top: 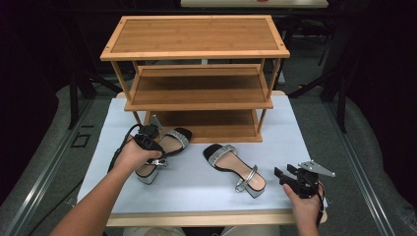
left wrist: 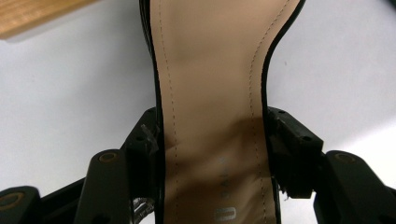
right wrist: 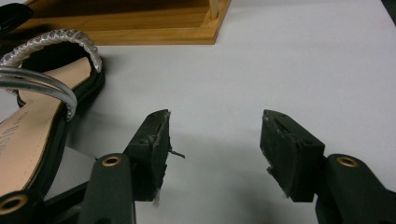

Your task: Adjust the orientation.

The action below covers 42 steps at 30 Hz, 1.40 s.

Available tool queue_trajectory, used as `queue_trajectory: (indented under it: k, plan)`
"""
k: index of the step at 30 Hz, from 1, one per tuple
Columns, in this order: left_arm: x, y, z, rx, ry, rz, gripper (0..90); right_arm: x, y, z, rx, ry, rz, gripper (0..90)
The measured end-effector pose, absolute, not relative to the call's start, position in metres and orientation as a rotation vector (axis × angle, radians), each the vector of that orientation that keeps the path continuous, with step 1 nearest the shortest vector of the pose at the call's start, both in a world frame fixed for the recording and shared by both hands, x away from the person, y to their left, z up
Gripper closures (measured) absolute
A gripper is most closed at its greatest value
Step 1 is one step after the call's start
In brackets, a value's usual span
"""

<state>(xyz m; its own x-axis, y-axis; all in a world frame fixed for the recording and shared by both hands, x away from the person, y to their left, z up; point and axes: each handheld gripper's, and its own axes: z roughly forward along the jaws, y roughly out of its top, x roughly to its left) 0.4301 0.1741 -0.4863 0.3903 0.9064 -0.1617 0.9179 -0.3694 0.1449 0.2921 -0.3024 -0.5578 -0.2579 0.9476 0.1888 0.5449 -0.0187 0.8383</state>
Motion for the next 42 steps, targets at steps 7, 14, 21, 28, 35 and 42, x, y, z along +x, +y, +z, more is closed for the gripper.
queue_trajectory:
  k: [7, 14, 21, 28, 35, 42]
  plan:
    - [0.440, 0.172, -0.492, 2.379, 1.670, -0.048, 43.0, 0.292, -0.303, -0.557, 1.557, 1.838, 1.189, 42.2]
    - [0.447, 0.166, -0.495, 2.330, 1.703, -0.020, 43.0, 0.293, -0.302, -0.558, 1.547, 1.825, 1.207, 42.2]
    - [0.453, 0.161, -0.504, 2.299, 1.747, -0.002, 43.0, 0.292, -0.303, -0.558, 1.543, 1.825, 1.209, 42.2]
    - [0.454, 0.159, -0.507, 2.285, 1.764, 0.003, 42.8, 0.293, -0.302, -0.558, 1.540, 1.827, 1.216, 42.1]
    - [0.453, 0.165, -0.509, 2.296, 1.730, -0.042, 39.3, 0.293, -0.302, -0.558, 1.541, 1.827, 1.215, 41.9]
    - [0.447, 0.170, -0.493, 2.254, 1.669, -0.020, 30.7, 0.293, -0.301, -0.558, 1.541, 1.843, 1.205, 41.9]
